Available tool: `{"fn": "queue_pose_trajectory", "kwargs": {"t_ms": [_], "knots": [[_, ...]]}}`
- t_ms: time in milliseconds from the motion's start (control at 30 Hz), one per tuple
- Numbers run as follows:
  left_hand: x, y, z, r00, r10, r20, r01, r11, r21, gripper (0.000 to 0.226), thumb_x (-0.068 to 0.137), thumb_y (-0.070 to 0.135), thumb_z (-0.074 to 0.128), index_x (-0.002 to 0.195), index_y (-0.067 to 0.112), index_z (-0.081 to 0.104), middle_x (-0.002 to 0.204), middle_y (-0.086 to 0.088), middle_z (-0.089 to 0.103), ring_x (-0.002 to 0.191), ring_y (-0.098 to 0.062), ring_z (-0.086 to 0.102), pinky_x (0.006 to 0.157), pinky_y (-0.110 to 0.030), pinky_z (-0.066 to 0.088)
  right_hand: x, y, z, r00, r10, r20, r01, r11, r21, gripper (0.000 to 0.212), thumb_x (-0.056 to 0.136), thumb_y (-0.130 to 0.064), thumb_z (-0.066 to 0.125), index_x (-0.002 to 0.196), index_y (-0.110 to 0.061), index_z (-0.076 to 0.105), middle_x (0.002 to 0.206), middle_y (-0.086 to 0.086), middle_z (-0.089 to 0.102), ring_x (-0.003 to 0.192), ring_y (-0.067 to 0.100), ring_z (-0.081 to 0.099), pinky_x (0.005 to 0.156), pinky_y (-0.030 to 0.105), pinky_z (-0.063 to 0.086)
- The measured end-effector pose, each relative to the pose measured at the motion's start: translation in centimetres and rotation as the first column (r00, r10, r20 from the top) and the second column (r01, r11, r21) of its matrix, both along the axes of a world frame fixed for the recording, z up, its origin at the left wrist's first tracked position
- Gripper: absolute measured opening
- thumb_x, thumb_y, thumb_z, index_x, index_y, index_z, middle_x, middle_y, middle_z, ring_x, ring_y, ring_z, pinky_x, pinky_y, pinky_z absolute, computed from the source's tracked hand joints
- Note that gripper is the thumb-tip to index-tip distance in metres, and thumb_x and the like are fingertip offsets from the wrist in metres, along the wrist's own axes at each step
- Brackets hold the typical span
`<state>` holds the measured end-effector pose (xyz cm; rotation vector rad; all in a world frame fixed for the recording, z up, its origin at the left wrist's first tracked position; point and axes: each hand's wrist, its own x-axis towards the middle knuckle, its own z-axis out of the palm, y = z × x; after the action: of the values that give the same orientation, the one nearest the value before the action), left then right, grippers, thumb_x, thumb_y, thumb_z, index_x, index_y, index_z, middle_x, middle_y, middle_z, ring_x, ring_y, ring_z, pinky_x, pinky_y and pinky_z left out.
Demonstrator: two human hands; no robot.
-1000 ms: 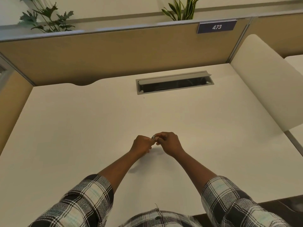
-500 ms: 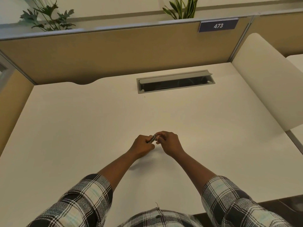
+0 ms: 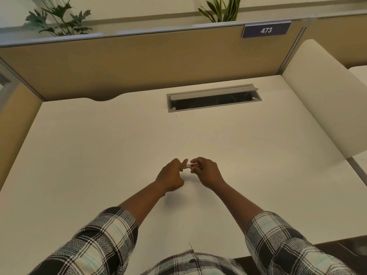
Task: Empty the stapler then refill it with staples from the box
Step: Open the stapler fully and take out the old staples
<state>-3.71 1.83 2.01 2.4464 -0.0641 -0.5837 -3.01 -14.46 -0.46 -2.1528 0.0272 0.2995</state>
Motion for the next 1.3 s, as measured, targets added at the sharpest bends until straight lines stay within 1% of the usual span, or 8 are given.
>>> {"fn": "queue_pose_trajectory", "kwargs": {"t_ms": [233, 367, 433, 567, 767, 967, 1067, 1300], "knots": [[0.0, -0.6, -0.3, 0.957, -0.275, 0.09, 0.248, 0.94, 0.232, 0.082, 0.075, -0.002, 0.053, 0.147, 0.034, 0.035, 0.113, -0.001, 0.048, 0.086, -0.03, 0.059, 0.069, -0.038, 0.049, 0.0, -0.6, -0.1, 0.999, -0.018, -0.035, 0.017, 1.0, -0.013, 0.029, 0.082, -0.017, 0.068, 0.11, -0.01, 0.068, 0.101, 0.001, 0.073, 0.094, 0.012, 0.067, 0.072, 0.008, 0.04], [0.3, -0.7, -0.2, 0.931, -0.356, 0.083, 0.316, 0.899, 0.304, 0.083, 0.071, 0.003, 0.053, 0.145, 0.038, 0.035, 0.112, 0.002, 0.05, 0.085, -0.028, 0.059, 0.062, -0.032, 0.04, -0.2, -1.3, -0.6, 0.994, -0.093, -0.055, 0.097, 0.993, 0.069, 0.018, 0.083, -0.015, 0.071, 0.1, -0.01, 0.07, 0.093, 0.004, 0.074, 0.084, 0.014, 0.069, 0.081, 0.026, 0.054], [0.5, -0.5, -0.7, 0.95, -0.306, 0.057, 0.285, 0.928, 0.242, 0.079, 0.071, 0.004, 0.052, 0.142, 0.036, 0.041, 0.106, 0.002, 0.051, 0.087, -0.024, 0.057, 0.065, -0.029, 0.04, -0.2, -1.5, -0.7, 0.991, -0.121, -0.053, 0.125, 0.988, 0.089, 0.014, 0.083, -0.014, 0.071, 0.096, -0.01, 0.071, 0.09, 0.006, 0.075, 0.081, 0.017, 0.071, 0.083, 0.031, 0.056], [0.7, 0.0, -1.3, 0.996, -0.087, 0.017, 0.087, 0.996, -0.023, 0.061, 0.072, 0.0, 0.054, 0.127, 0.025, 0.063, 0.099, -0.003, 0.062, 0.092, -0.02, 0.058, 0.074, -0.027, 0.046, -0.2, -2.0, -0.8, 0.989, -0.141, -0.033, 0.143, 0.987, 0.069, 0.012, 0.083, -0.005, 0.067, 0.093, -0.011, 0.073, 0.088, 0.003, 0.075, 0.074, 0.009, 0.069, 0.07, 0.008, 0.048], [0.6, 1.0, -1.9, 1.0, 0.025, 0.015, -0.023, 0.987, -0.156, 0.034, 0.073, 0.007, 0.056, 0.091, 0.025, 0.079, 0.073, 0.0, 0.073, 0.063, -0.01, 0.056, 0.061, -0.024, 0.042, -0.3, -2.2, -1.0, 0.989, -0.142, -0.039, 0.145, 0.987, 0.069, 0.018, 0.081, -0.004, 0.065, 0.085, -0.02, 0.075, 0.085, -0.004, 0.076, 0.07, -0.012, 0.063, 0.065, 0.0, 0.042], [0.2, 0.2, -2.6, 0.989, 0.131, 0.074, -0.121, 0.986, -0.118, 0.033, 0.079, 0.019, 0.066, 0.11, 0.025, 0.074, 0.112, 0.003, 0.074, 0.106, -0.017, 0.065, 0.083, -0.025, 0.049, -0.1, -2.0, -1.1, 0.988, -0.141, -0.06, 0.146, 0.985, 0.086, 0.021, 0.086, -0.025, 0.068, 0.105, -0.018, 0.068, 0.092, -0.003, 0.073, 0.083, 0.006, 0.064, 0.071, 0.013, 0.043], [0.2, 0.2, -3.0, 0.986, 0.147, 0.082, -0.138, 0.984, -0.109, 0.032, 0.079, 0.021, 0.067, 0.11, 0.028, 0.074, 0.114, 0.004, 0.073, 0.107, -0.016, 0.065, 0.084, -0.025, 0.048, 0.0, -2.1, -1.0, 0.992, -0.113, -0.057, 0.117, 0.99, 0.075, 0.024, 0.086, -0.022, 0.067, 0.11, -0.016, 0.067, 0.098, -0.001, 0.072, 0.085, 0.007, 0.065, 0.077, 0.021, 0.048], [0.3, 0.6, -2.2, 0.994, 0.085, -0.064, -0.098, 0.964, -0.247, 0.019, 0.088, 0.011, 0.055, 0.089, 0.012, 0.074, 0.074, -0.006, 0.069, 0.055, -0.005, 0.065, 0.058, -0.025, 0.048, 0.3, -1.8, -1.2, 0.987, -0.132, -0.092, 0.141, 0.986, 0.093, 0.016, 0.085, -0.015, 0.065, 0.101, -0.018, 0.068, 0.082, -0.003, 0.074, 0.074, 0.005, 0.07, 0.079, 0.025, 0.049]]}}
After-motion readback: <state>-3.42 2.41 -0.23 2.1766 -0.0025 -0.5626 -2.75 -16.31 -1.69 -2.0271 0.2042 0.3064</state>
